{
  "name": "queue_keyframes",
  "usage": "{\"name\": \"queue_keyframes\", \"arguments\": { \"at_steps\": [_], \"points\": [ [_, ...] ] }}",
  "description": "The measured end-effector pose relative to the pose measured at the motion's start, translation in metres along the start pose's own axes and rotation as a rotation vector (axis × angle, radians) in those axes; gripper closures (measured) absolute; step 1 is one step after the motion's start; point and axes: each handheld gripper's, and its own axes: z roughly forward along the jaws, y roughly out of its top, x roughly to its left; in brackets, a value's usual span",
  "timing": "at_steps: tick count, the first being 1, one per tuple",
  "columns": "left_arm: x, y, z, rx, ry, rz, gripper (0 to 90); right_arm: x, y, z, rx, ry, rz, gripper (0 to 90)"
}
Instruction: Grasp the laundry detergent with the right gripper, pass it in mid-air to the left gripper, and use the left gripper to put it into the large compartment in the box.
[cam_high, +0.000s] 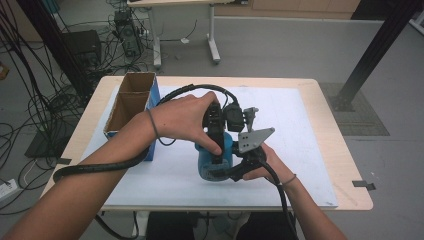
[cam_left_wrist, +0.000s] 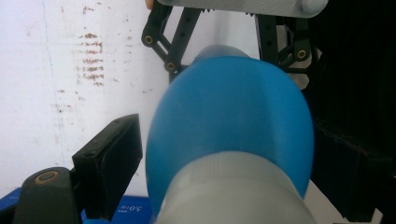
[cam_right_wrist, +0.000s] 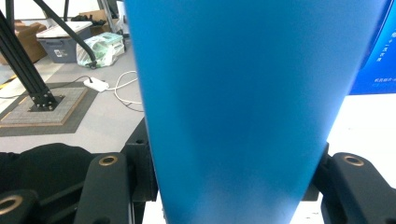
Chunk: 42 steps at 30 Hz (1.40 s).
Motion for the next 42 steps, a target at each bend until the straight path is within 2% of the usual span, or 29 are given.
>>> {"name": "queue_keyframes", "arguments": {
  "at_steps": [13, 19, 42],
  "points": [
    [-0.0001, -0.0005, 0.0012, 0.002, -0.002, 0.005, 27.5, 0.0, 0.0004, 0.0004, -0.004, 0.001, -0.003, 41.0],
    [-0.001, -0.002, -0.0008, -0.001, 0.002, 0.005, 36.4, 0.0, 0.0014, 0.0001, -0.004, 0.001, -0.008, 40.9],
    [-0.0011, 0.0019, -0.0026, 0.011, -0.001, -0.004, 37.2, -0.0003, -0.0003, -0.0004, -0.019, 0.004, -0.011, 41.0]
  ]
}}
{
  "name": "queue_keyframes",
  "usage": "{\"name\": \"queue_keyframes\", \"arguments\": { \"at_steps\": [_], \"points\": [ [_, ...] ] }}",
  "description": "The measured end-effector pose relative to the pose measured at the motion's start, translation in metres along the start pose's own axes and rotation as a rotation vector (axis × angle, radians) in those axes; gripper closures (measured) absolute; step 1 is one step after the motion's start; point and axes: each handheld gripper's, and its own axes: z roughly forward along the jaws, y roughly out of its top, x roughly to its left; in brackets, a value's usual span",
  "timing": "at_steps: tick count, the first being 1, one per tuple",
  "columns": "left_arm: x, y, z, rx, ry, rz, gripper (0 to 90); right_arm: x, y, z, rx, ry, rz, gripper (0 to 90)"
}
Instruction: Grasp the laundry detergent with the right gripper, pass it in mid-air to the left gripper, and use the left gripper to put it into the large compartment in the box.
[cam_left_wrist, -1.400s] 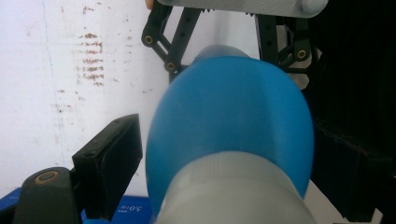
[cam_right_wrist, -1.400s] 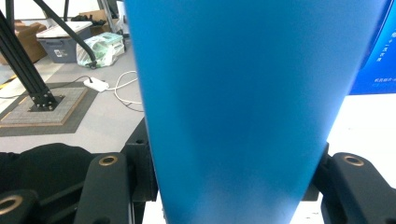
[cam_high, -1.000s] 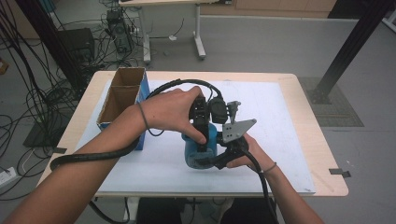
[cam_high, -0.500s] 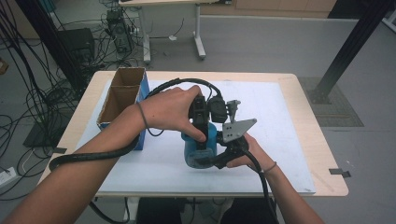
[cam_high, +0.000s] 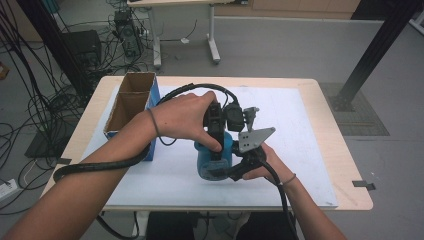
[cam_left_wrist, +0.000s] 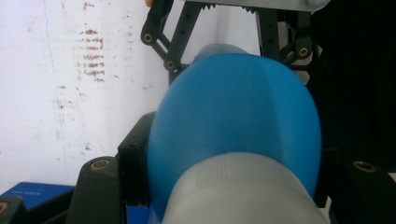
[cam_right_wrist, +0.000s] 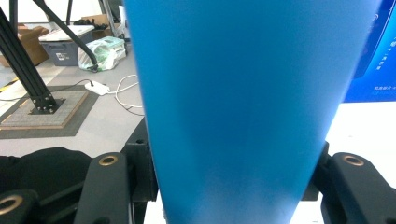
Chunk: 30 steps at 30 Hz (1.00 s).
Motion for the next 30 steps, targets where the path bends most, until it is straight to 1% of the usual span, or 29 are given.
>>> {"name": "queue_keyframes", "arguments": {
  "at_steps": [27, 30],
  "points": [
    [0.0026, -0.0032, 0.0014, -0.013, -0.004, -0.002, 37.2, -0.0002, -0.0006, 0.0018, 0.002, -0.003, 0.008, 40.9],
    [0.0026, -0.0039, 0.0005, -0.015, -0.003, -0.001, 37.1, -0.0006, 0.0001, 0.0017, 0.002, -0.005, -0.001, 40.9]
  ]
}}
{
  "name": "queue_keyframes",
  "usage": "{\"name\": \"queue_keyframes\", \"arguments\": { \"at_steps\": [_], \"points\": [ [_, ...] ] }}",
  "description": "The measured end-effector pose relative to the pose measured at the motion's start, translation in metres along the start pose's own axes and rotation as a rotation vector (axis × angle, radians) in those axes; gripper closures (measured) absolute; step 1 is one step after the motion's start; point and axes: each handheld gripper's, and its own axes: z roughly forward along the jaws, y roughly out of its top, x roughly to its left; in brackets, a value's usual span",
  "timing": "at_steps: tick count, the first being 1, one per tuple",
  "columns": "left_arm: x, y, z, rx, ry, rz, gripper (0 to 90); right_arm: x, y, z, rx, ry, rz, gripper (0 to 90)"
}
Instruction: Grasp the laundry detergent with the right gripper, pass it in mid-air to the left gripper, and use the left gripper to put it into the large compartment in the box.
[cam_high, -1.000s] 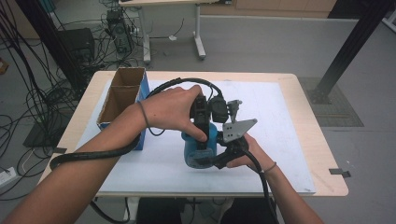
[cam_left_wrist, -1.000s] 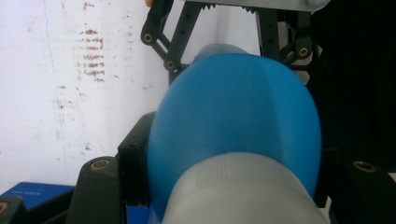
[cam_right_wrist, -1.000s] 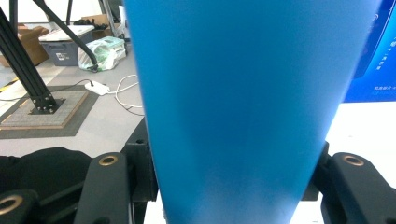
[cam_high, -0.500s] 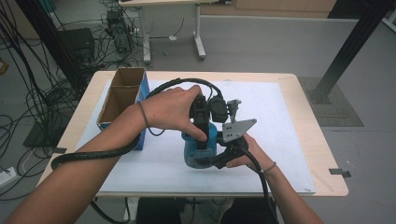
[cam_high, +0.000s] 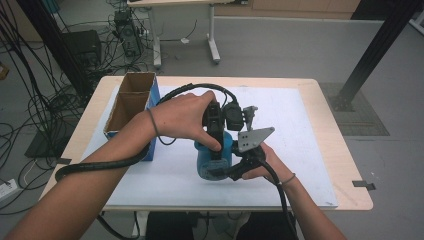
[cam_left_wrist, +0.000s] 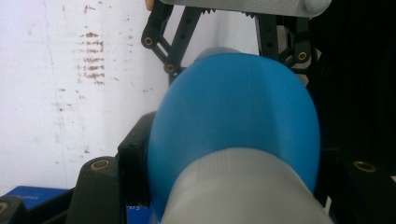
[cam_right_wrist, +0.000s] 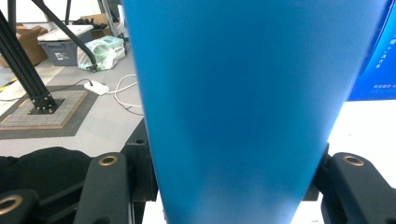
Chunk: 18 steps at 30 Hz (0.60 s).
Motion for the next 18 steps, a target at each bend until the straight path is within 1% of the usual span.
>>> {"name": "queue_keyframes", "arguments": {
  "at_steps": [1, 8, 18],
  "points": [
    [0.0001, -0.0005, 0.0001, -0.002, 0.0, 0.0, 37.1, 0.0004, 0.0004, 0.0001, 0.0, 0.001, 0.008, 40.9],
    [-0.0003, -0.0012, 0.0002, -0.003, 0.0, -0.003, 37.1, -0.0002, 0.0008, 0.0011, 0.001, 0.001, 0.001, 40.9],
    [-0.0005, -0.001, -0.0006, -0.004, 0.002, -0.001, 37.1, -0.0005, 0.001, 0.0015, -0.002, 0.003, 0.005, 40.9]
  ]
}}
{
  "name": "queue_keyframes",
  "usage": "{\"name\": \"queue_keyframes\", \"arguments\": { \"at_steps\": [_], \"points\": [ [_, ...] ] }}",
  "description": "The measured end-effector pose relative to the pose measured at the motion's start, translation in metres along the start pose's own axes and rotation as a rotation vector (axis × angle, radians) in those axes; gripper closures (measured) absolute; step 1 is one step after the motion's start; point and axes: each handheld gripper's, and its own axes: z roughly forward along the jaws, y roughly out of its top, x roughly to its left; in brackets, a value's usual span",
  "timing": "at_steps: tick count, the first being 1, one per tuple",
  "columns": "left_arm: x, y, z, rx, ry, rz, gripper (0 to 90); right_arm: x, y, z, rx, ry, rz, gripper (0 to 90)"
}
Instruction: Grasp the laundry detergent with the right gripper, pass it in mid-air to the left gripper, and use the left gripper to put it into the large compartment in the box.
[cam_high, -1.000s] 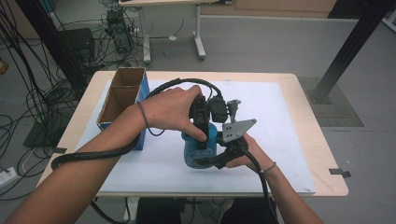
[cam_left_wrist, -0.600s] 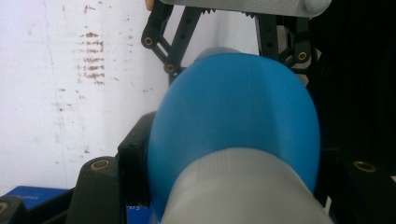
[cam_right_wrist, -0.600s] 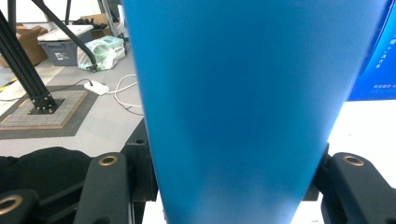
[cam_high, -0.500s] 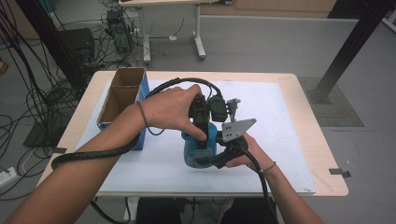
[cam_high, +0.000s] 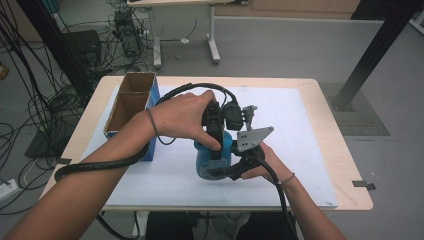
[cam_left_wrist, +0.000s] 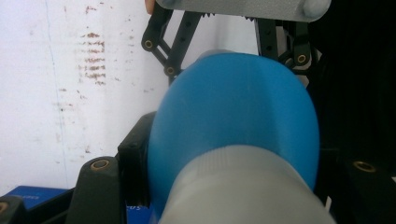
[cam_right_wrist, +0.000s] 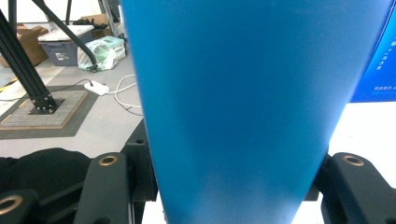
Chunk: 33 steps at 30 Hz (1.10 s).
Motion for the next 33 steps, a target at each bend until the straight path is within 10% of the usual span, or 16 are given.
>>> {"name": "queue_keyframes", "arguments": {
  "at_steps": [33],
  "points": [
    [-0.0016, 0.0049, -0.0013, 0.009, 0.005, 0.001, 37.2, -0.0004, -0.0002, -0.0019, -0.004, -0.001, -0.007, 40.9]
  ]
}}
